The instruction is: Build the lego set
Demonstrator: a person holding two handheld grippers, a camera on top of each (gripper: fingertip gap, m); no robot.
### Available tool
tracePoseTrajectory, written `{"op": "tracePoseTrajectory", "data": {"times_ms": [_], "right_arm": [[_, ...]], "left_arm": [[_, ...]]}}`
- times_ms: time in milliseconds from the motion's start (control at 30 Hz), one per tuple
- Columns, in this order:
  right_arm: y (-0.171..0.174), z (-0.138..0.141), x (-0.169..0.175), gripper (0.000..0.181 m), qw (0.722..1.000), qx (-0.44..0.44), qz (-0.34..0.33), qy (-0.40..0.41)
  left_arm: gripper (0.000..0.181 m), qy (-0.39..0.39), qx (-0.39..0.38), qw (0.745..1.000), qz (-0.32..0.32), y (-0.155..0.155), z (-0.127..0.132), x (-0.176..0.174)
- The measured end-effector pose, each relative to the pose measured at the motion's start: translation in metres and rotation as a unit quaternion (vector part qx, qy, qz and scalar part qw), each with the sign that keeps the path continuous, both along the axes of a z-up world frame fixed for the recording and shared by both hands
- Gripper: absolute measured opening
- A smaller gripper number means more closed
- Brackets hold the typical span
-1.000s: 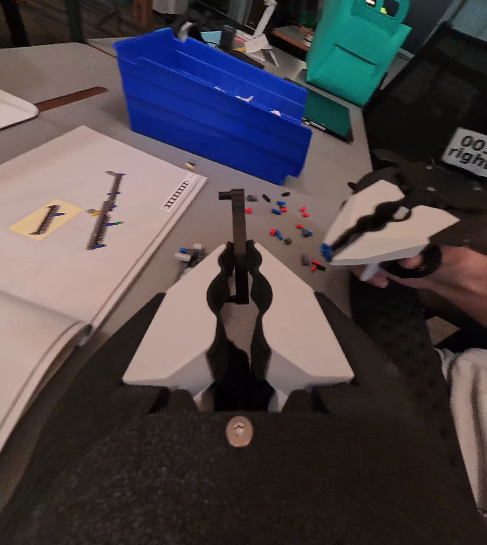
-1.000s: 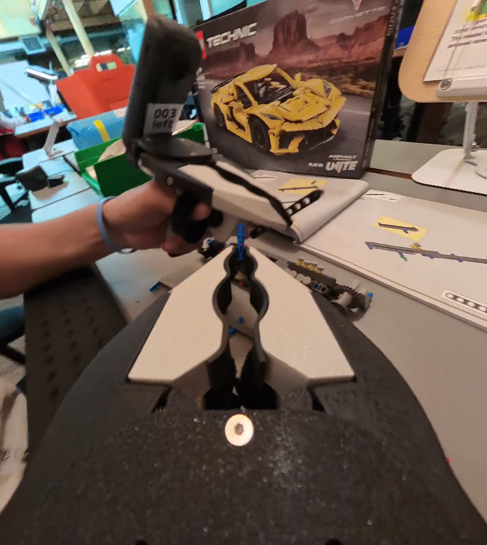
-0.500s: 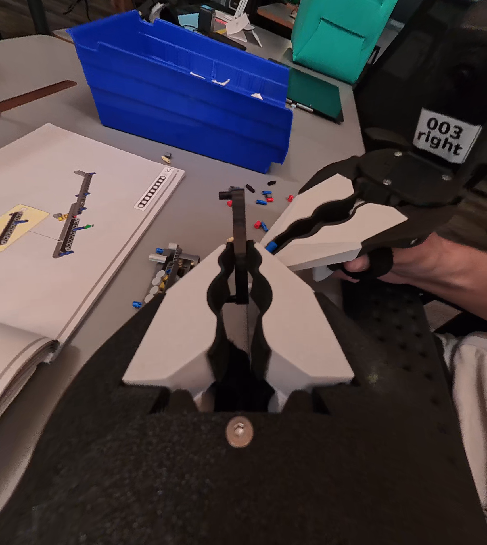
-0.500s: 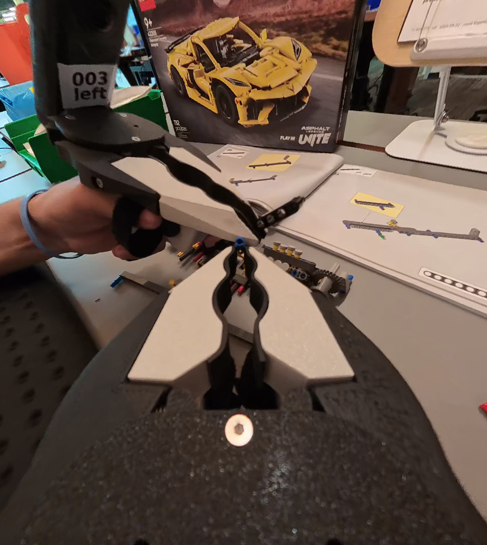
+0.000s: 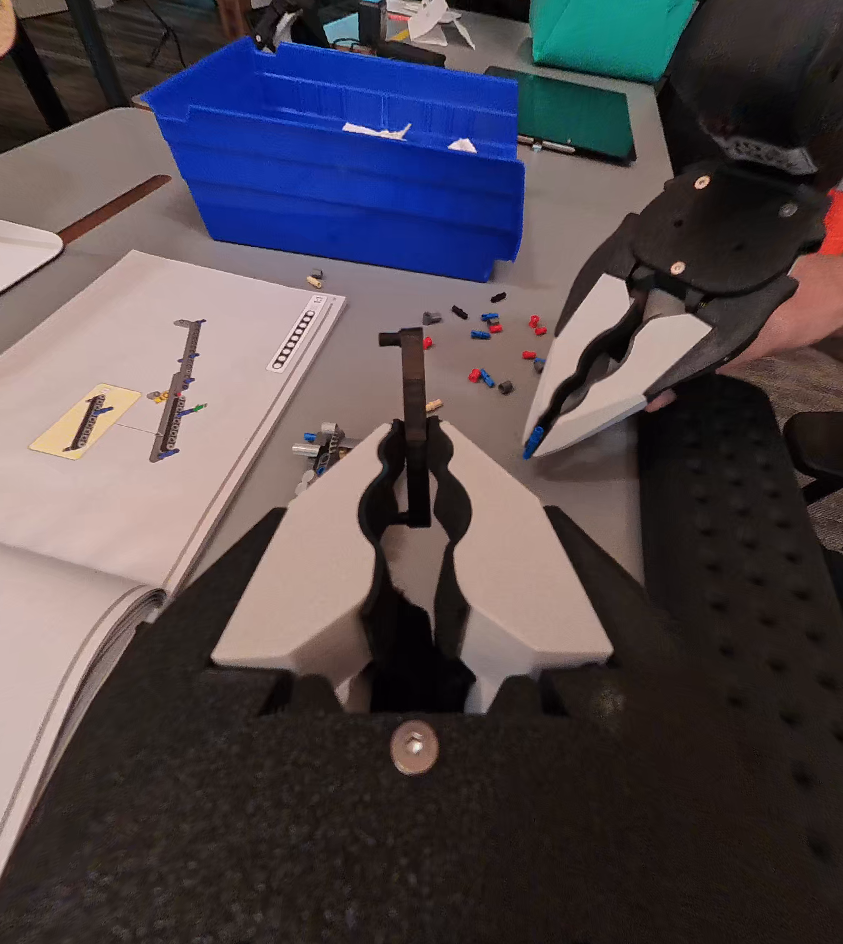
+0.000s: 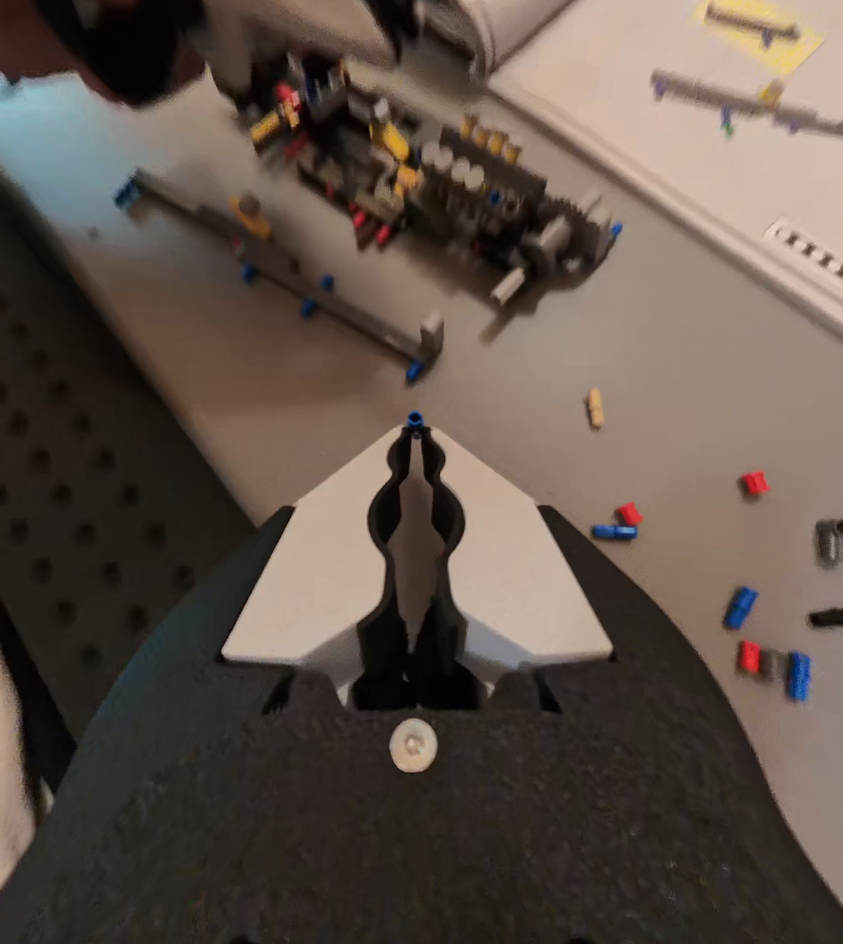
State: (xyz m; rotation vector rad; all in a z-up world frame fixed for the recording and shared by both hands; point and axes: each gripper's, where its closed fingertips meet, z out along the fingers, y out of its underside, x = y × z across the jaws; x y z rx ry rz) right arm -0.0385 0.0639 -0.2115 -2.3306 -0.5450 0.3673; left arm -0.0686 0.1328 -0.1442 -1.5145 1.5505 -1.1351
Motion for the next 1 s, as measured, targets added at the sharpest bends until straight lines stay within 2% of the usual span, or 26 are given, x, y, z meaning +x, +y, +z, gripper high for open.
{"op": "tracePoseTrajectory", "data": {"times_ms": [133, 800, 900, 1000], "right_arm": [[-0.017, -0.013, 0.005, 0.003, 0.997, -0.042, 0.036, -0.052], [-0.029, -0.024, 0.007, 0.009, 0.993, -0.072, 0.060, -0.072], [-0.030, -0.021, 0.009, 0.015, 0.987, -0.076, 0.093, -0.106], [-0.032, -0.015, 0.009, 0.019, 0.973, -0.070, 0.159, -0.155]], "left_arm": [[0.007, 0.010, 0.014, 1.000, 0.004, 0.003, -0.005, 0.000], [0.007, 0.011, 0.002, 1.000, 0.002, 0.003, -0.004, -0.002], [0.007, 0.010, 0.002, 1.000, 0.003, 0.003, -0.003, -0.002], [0.007, 0.012, 0.003, 1.000, 0.001, 0.003, -0.004, -0.002]]}}
